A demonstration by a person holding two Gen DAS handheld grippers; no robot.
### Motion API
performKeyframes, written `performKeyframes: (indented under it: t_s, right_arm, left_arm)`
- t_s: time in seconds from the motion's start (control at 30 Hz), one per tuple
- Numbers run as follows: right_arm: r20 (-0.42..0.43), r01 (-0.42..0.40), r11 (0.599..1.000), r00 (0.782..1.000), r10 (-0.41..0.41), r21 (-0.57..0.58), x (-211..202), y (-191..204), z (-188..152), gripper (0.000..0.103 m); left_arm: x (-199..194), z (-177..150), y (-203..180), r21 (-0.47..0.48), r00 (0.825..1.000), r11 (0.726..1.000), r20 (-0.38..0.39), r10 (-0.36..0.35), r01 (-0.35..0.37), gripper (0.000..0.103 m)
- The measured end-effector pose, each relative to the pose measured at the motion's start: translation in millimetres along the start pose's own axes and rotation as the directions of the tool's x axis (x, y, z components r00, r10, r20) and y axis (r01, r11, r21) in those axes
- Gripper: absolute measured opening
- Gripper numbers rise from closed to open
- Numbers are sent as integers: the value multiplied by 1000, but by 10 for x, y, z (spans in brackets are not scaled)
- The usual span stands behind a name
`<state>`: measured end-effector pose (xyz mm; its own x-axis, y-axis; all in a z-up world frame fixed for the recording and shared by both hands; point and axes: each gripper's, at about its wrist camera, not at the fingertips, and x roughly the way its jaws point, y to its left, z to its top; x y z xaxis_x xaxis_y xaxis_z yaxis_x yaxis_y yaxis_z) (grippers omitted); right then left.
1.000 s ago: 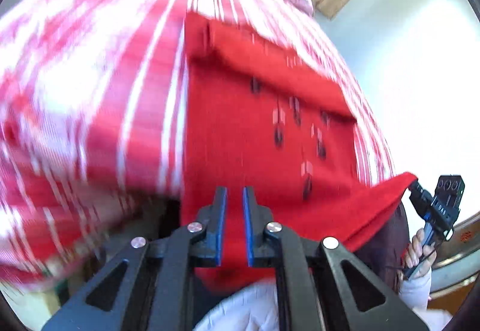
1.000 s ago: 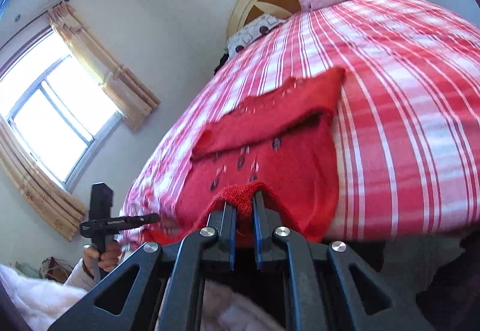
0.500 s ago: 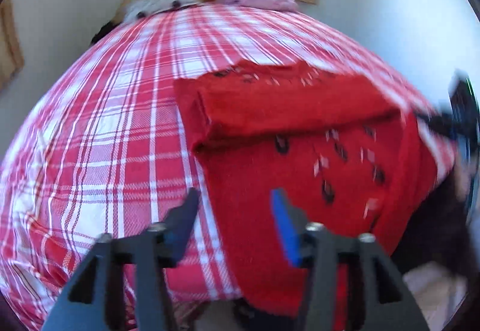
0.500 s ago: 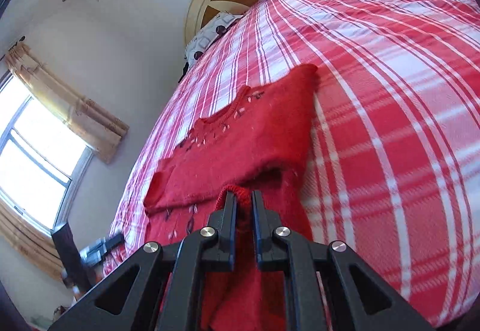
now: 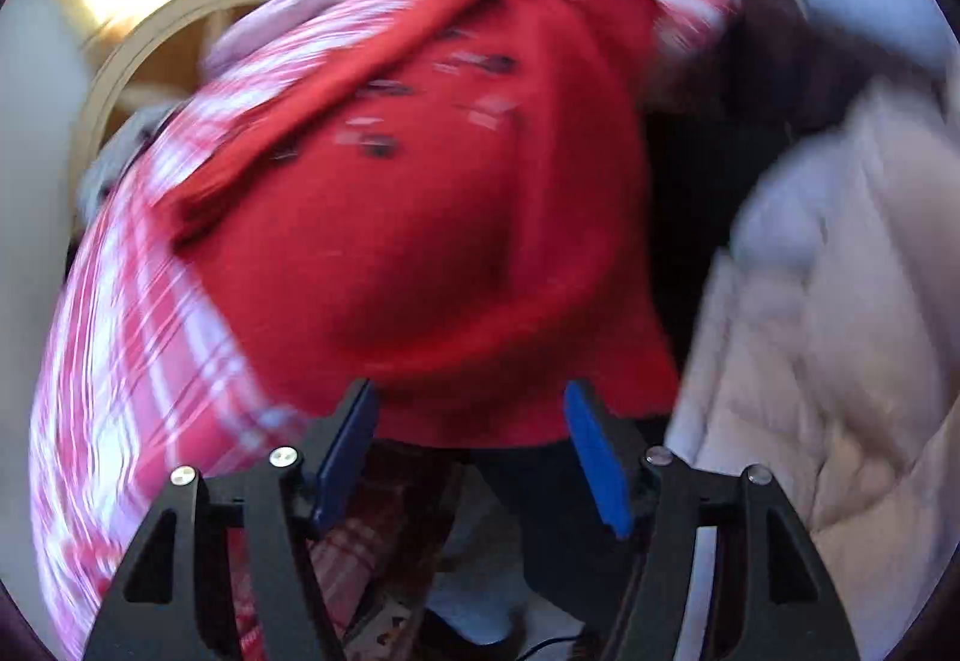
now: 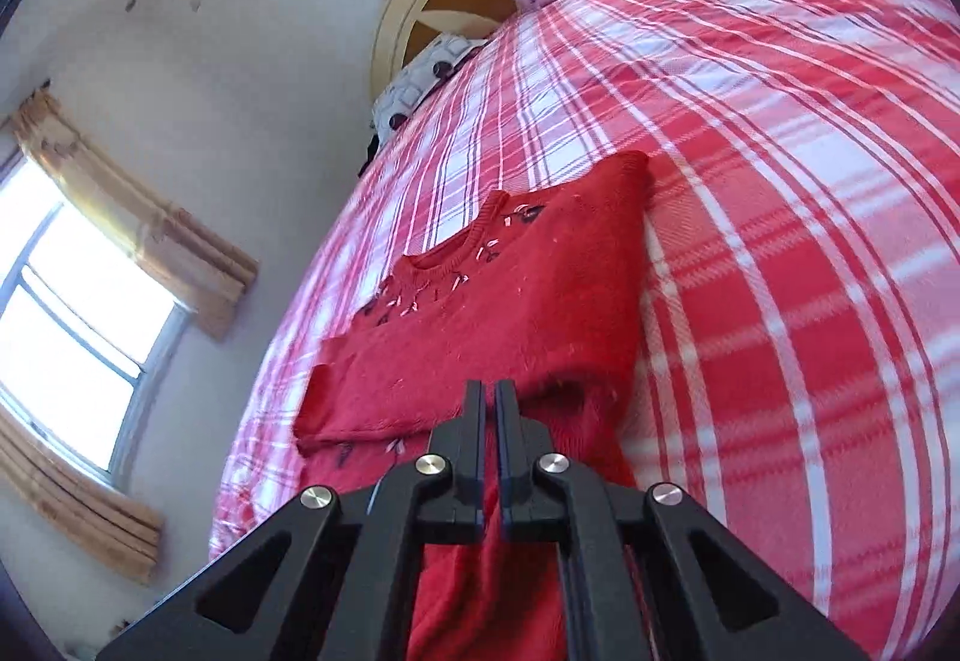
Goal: Fold small clothes
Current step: 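Lift the hem with the right tool and fold it toward the collar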
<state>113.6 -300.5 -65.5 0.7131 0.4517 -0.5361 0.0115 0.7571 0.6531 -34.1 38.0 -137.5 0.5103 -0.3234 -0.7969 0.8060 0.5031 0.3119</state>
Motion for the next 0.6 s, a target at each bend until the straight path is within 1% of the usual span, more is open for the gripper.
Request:
performKeyframes:
  t_s: [0.07, 0.13, 0.2, 0.27, 0.37, 0.5, 0.57, 0.6]
  right_arm:
    - [7, 8, 1000, 1000, -8, 25, -113, -43, -30, 3]
    - [7, 10, 999, 1000, -10, 43, -207, -77, -67, 4]
    - [3, 7, 998, 1000, -8, 57, -281, -104, -122, 4]
    - [2, 20, 998, 1000, -20, 60, -352, -120, -195, 4]
    - [-4, 32, 997, 999, -31, 64, -414, -157, -274, 4]
    - [-5, 46, 996, 999, -46, 75, -447, -205, -319, 4]
    - [4, 38, 996, 999, -39, 81, -493, -210, -340, 4]
    - [9, 35, 996, 999, -36, 82, -511, -206, -347, 4]
  left_arm:
    - [78, 8, -166, 114, 1000, 993, -23, -2, 5, 67]
    - [69, 31, -230, 175, 999, 984, -10, -32, 33, 67]
    - [35, 62, -228, 201, 996, 976, -16, -88, 89, 67]
    - [1, 55, -257, 234, 994, 966, -13, -113, 113, 67]
    - [-11, 44, -320, 298, 993, 948, -2, -115, 110, 67]
    - [115, 128, -392, 344, 991, 930, -42, -126, 133, 67]
    - [106, 163, -477, 392, 990, 909, -59, -126, 139, 67]
    - [99, 166, -462, 410, 990, 901, -64, -127, 142, 67]
